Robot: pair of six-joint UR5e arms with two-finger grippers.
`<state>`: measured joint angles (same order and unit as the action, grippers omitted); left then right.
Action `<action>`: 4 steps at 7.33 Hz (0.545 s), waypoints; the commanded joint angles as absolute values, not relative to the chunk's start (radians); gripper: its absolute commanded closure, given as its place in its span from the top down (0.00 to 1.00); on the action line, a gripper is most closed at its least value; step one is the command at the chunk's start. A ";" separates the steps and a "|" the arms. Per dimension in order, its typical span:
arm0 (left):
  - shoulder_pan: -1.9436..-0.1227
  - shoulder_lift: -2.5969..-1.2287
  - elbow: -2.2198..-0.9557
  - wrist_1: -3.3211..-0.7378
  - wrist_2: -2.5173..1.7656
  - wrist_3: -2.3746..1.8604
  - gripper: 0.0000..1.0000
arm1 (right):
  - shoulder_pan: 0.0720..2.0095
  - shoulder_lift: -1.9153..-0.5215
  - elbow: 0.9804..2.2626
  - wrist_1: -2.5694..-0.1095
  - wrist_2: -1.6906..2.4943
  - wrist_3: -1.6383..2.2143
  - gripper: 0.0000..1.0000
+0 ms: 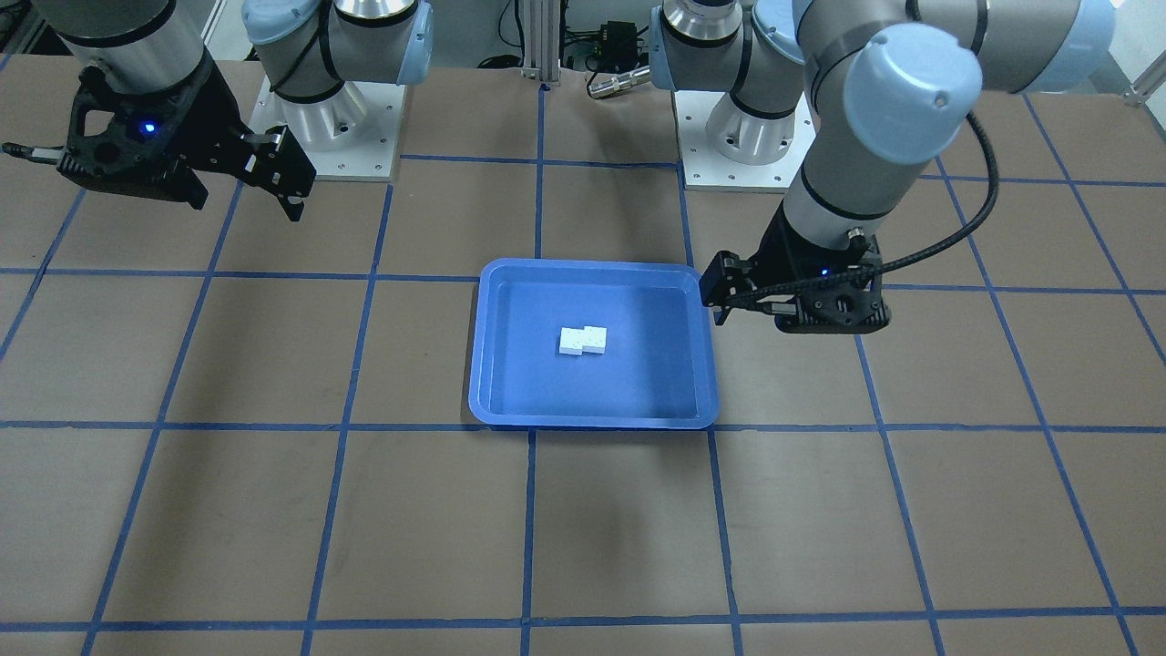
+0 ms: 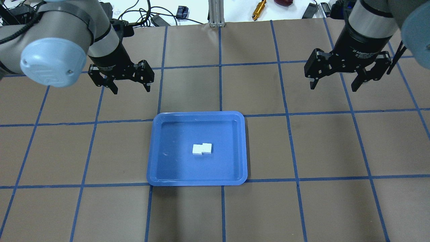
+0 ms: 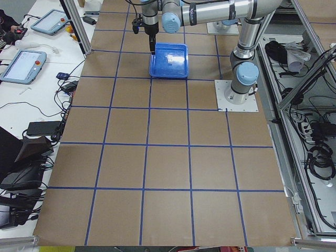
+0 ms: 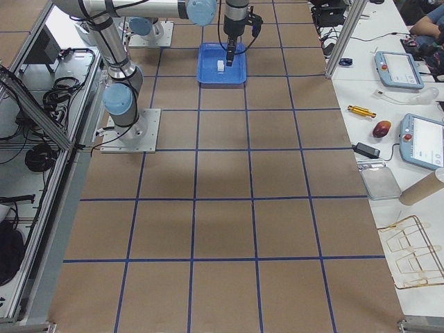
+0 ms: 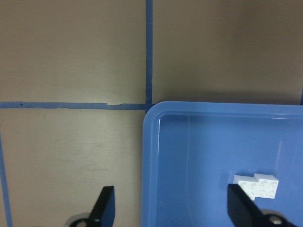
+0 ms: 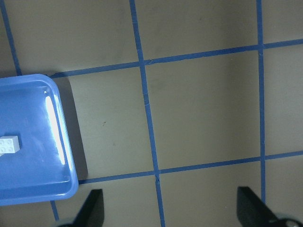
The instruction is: Assemble white blocks and place on blue tray
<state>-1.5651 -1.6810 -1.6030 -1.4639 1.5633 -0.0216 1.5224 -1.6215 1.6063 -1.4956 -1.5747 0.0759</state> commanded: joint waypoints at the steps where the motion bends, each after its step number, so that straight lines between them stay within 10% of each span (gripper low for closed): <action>1: -1.537 -1.637 -1.501 -1.601 1.562 -0.011 1.00 | 1.532 -1.621 1.609 -1.496 -1.577 0.081 1.00; 4: -1.536 -1.563 -1.493 -1.629 1.568 0.009 1.00 | 1.532 -1.623 1.608 -1.496 -1.575 0.081 1.00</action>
